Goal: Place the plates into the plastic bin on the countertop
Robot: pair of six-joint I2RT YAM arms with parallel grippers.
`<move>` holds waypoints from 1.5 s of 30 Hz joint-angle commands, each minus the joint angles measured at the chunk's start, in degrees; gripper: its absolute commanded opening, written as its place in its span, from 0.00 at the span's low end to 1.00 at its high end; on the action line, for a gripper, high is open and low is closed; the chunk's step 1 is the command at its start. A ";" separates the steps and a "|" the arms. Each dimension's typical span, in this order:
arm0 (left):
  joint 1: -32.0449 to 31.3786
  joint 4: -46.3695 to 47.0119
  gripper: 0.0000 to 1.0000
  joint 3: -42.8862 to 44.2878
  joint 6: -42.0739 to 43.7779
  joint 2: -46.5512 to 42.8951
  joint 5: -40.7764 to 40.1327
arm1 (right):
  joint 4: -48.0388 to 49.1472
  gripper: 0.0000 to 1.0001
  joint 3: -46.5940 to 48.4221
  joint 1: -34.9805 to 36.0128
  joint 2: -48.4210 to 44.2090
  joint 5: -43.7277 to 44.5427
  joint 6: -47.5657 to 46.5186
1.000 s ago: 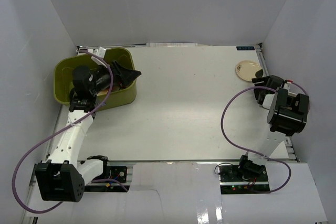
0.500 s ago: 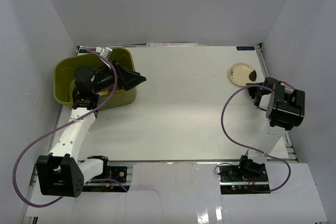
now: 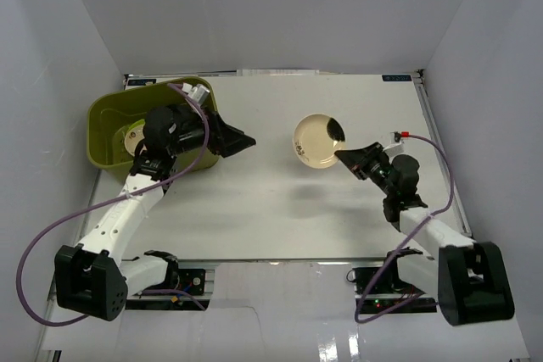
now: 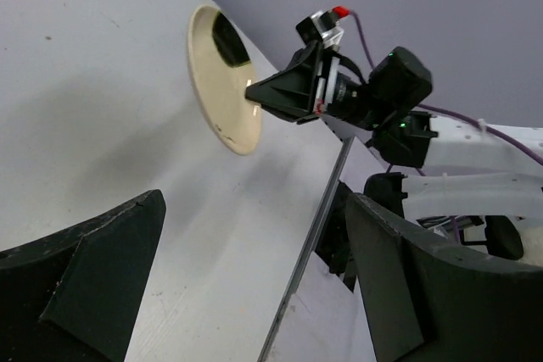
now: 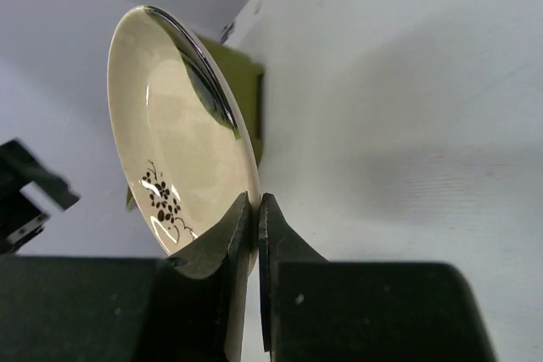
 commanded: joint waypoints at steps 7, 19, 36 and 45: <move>-7.76 -7.32 0.98 3.24 6.09 3.88 -3.66 | -15.25 0.08 1.35 12.89 -17.11 3.32 -4.12; -13.66 -12.48 0.67 4.91 8.28 9.94 -8.89 | -12.45 0.08 2.76 23.44 -14.48 4.83 -4.13; -16.04 -24.45 0.00 16.13 13.03 13.12 -29.62 | -17.71 0.76 -0.49 24.06 -21.15 4.92 -10.10; 13.04 -23.84 0.00 18.63 1.54 9.25 -32.71 | -26.68 0.78 -4.01 23.98 -29.06 4.04 -16.43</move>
